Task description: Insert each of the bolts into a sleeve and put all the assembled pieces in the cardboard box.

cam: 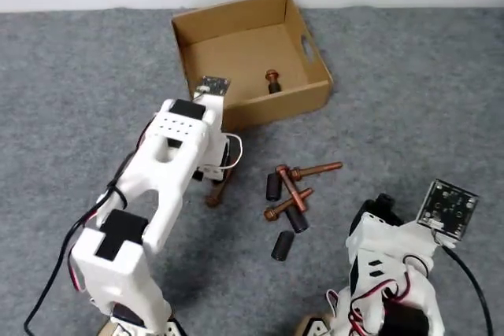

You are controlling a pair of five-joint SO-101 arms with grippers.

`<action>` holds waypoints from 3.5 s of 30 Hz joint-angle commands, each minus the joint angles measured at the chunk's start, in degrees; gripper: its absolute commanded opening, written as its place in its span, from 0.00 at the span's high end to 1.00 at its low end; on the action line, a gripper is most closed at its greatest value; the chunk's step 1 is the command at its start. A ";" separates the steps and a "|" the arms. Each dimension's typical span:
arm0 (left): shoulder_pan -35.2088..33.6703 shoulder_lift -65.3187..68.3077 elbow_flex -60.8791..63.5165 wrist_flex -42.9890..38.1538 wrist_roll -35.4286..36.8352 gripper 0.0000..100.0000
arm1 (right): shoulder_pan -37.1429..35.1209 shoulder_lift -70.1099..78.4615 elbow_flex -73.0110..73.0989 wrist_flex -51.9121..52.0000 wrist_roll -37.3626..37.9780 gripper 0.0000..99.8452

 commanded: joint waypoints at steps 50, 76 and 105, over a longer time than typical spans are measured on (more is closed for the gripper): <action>-8.26 -11.43 -4.70 10.73 80.70 0.98 | 0.84 0.13 -0.26 -1.27 0.70 0.99; -14.68 -11.34 -6.99 18.29 -26.20 0.71 | 0.92 0.13 -0.26 -1.36 0.70 0.99; -11.43 6.15 -6.90 -8.35 -67.87 0.71 | 4.00 0.22 -0.09 -1.36 0.70 0.99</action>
